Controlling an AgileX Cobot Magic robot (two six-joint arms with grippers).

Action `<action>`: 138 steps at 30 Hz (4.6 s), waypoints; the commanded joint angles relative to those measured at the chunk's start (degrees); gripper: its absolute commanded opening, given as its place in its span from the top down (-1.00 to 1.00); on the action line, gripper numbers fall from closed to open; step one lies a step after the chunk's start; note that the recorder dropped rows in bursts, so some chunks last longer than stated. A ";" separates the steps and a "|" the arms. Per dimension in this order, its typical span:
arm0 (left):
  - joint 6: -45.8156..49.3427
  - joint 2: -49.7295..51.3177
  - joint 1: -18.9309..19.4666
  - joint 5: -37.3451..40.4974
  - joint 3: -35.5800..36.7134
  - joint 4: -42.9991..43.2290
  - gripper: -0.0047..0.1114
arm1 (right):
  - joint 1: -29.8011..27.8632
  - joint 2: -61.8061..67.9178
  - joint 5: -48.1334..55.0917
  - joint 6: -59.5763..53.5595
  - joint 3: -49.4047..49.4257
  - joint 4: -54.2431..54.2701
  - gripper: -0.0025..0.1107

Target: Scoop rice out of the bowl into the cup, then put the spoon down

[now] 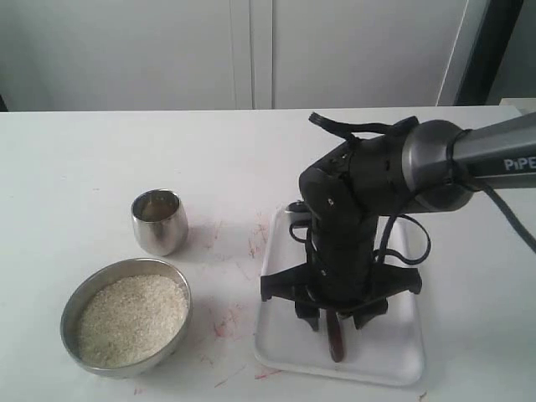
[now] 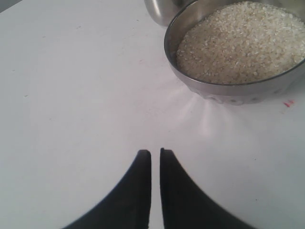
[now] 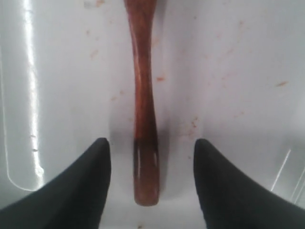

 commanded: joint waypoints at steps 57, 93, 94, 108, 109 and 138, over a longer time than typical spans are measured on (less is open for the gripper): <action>-0.32 -0.17 0.00 1.98 0.53 0.08 0.67 | -0.10 -75.16 -7.87 -18.93 19.07 -0.10 0.96; -0.32 -0.17 0.00 1.98 0.53 0.08 0.67 | -0.10 -107.17 -24.08 -35.63 41.65 16.21 0.96; -0.32 -0.17 0.00 1.98 0.53 0.08 0.67 | -0.10 -107.17 -25.17 -35.85 42.45 16.38 0.96; -0.32 -0.17 0.00 1.98 0.53 0.08 0.67 | -0.10 -107.17 -42.02 -37.14 57.08 16.60 0.96; -0.32 -0.17 0.00 1.98 0.53 0.08 0.67 | -0.10 -107.17 -42.26 -37.53 57.83 16.51 0.96; -0.32 -0.17 0.00 1.98 0.53 0.08 0.67 | -0.10 -107.17 -40.10 -49.21 63.47 16.10 0.96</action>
